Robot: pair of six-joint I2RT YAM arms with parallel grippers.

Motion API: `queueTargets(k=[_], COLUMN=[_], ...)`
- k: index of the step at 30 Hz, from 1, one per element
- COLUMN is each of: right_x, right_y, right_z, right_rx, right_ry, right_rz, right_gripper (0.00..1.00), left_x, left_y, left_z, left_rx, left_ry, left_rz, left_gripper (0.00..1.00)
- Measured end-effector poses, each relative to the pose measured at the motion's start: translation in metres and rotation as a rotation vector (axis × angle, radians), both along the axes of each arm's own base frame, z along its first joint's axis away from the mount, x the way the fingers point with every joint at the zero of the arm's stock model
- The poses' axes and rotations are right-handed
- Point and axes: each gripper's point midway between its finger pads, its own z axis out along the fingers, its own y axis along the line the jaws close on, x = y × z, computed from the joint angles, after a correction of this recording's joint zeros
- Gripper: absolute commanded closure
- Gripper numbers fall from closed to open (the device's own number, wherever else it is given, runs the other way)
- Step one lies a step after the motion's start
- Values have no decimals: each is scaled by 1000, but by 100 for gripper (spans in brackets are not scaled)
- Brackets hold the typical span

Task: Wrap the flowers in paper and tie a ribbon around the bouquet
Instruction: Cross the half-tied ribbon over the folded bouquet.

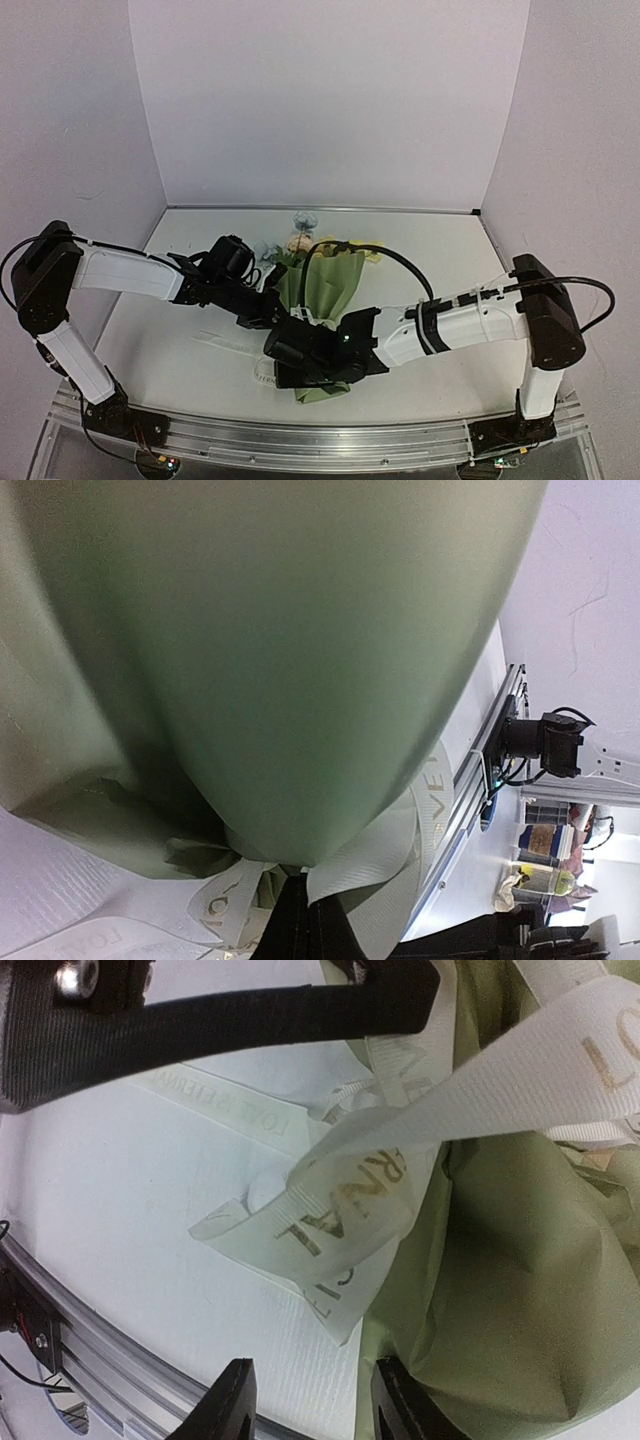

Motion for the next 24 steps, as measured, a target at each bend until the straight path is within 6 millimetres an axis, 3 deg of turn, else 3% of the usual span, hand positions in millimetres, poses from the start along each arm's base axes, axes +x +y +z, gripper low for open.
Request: queueTargets(k=[11,16,20,24], right_x=[12,19,23,26], right_y=[1,0,10,15], right_z=[-18,-16,-7,-1], right_rx=[-37,-41,-23,-8], right_ry=[-32,-52,-69,-78], right_rz=[-26,-39,-27,-22], right_gripper=[76,83,87,98], left_x=[-1,-1,-1,-1], left_y=[0,0,0,0], left_z=[-3,-3,-2,-3], left_rx=[3,2,2,2], left_ry=[-2,-2,-4,-5], left_rz=[-13,-15,-16,-17], left_gripper=[100,100,100,100])
